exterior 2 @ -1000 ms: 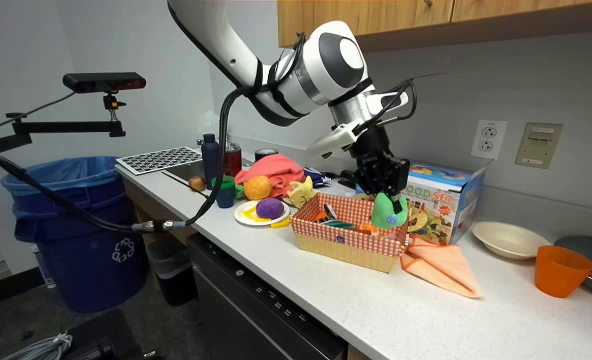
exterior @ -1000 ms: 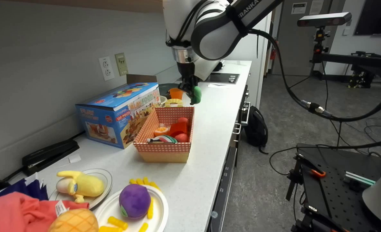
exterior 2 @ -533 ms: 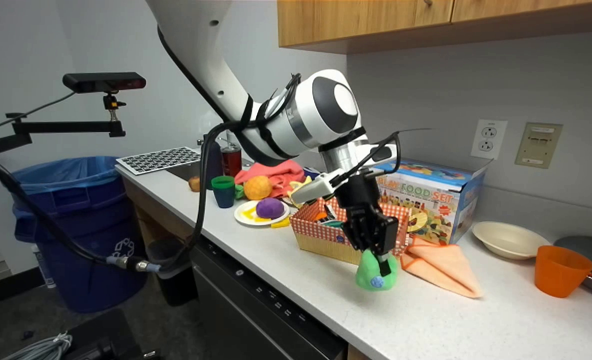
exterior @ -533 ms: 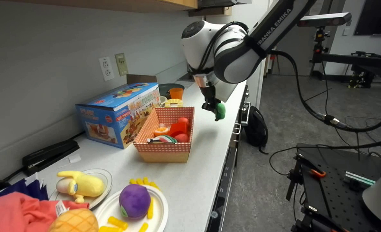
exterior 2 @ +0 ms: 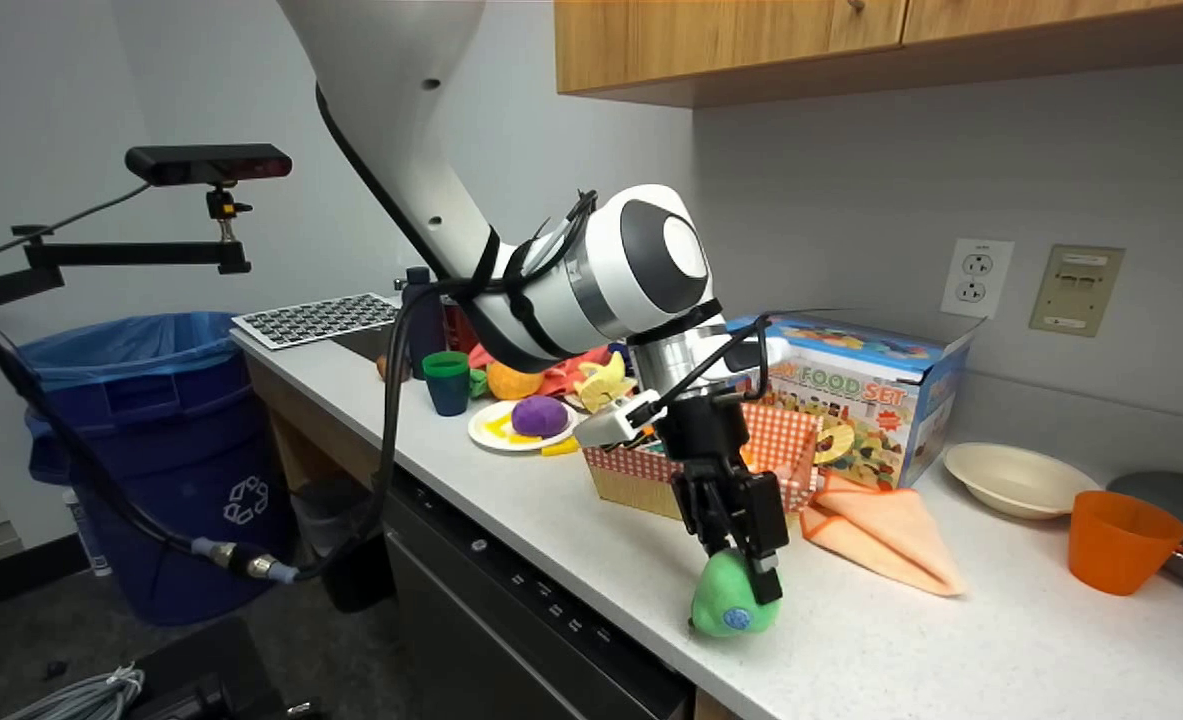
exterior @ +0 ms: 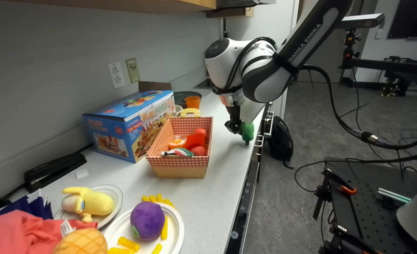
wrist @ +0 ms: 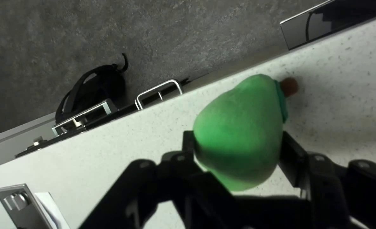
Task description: Remove the green object from the basket
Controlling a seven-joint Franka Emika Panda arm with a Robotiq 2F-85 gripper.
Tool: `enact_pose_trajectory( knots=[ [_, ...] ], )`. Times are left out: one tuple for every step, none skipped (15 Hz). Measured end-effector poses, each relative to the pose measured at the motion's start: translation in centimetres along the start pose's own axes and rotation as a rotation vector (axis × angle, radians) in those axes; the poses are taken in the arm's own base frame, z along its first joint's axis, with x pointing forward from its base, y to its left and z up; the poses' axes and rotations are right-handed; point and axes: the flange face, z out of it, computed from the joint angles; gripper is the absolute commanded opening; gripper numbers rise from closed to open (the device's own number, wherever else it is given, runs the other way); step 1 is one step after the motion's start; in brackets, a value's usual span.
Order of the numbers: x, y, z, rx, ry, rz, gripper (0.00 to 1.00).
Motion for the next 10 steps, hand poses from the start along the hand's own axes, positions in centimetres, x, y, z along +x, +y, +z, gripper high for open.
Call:
enact_pose_trajectory(
  knots=[
    [0.0,0.0,0.0,-0.003,0.015,0.016,1.0],
    [0.1,-0.1,0.0,-0.007,0.034,0.031,1.0],
    [0.2,-0.1,-0.1,-0.011,0.053,0.045,1.0],
    [0.4,0.0,-0.4,-0.014,0.069,0.06,1.0],
    [0.8,0.2,-1.0,-0.013,0.086,0.072,1.0],
    [1.2,0.6,-1.8,-0.011,0.104,0.083,1.0],
    [1.6,0.9,-2.6,-0.009,0.124,0.093,1.0],
    [2.0,1.2,-3.4,-0.005,0.14,0.104,1.0],
    [2.3,1.6,-4.2,0.0,0.156,0.113,1.0],
    [2.7,1.9,-5.0,0.006,0.17,0.121,1.0]
  ],
)
